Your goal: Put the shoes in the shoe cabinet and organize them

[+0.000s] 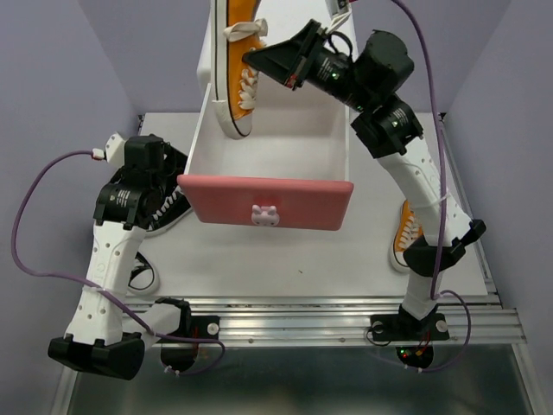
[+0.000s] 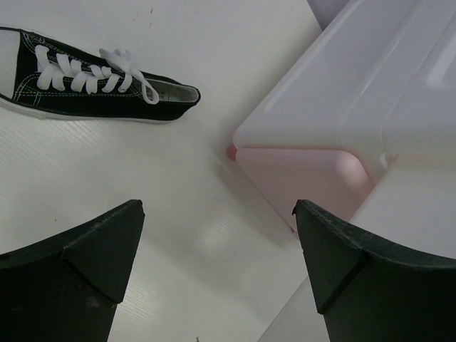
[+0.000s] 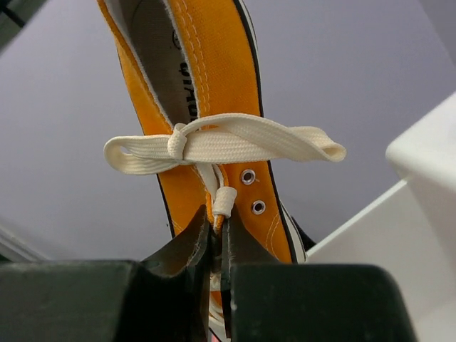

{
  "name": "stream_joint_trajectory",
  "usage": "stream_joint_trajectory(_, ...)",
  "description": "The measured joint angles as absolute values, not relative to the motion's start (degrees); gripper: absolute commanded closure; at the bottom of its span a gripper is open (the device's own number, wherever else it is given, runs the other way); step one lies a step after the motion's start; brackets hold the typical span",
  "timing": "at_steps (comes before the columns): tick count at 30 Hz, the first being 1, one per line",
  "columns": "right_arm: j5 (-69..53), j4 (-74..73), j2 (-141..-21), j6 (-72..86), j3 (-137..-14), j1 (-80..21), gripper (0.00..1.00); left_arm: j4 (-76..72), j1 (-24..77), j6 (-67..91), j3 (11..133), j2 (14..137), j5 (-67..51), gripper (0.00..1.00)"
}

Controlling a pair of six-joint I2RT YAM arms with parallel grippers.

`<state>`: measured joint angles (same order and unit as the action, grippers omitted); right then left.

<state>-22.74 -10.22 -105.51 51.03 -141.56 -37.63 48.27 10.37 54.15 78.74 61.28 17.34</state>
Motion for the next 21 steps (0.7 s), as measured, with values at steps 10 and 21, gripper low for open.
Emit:
stream_joint_trajectory(10,-3.1,-28.6,-104.9,39.7,-136.0,-51.6,0.99,49.3,10.4,55.2,78.7,59.6,18.0,0.01)
stream_joint_trajectory(21,10.8,-37.1,-104.8,33.0,-135.9,-57.7,0.99,50.7,10.4,55.1,78.7,59.5,18.0,0.01)
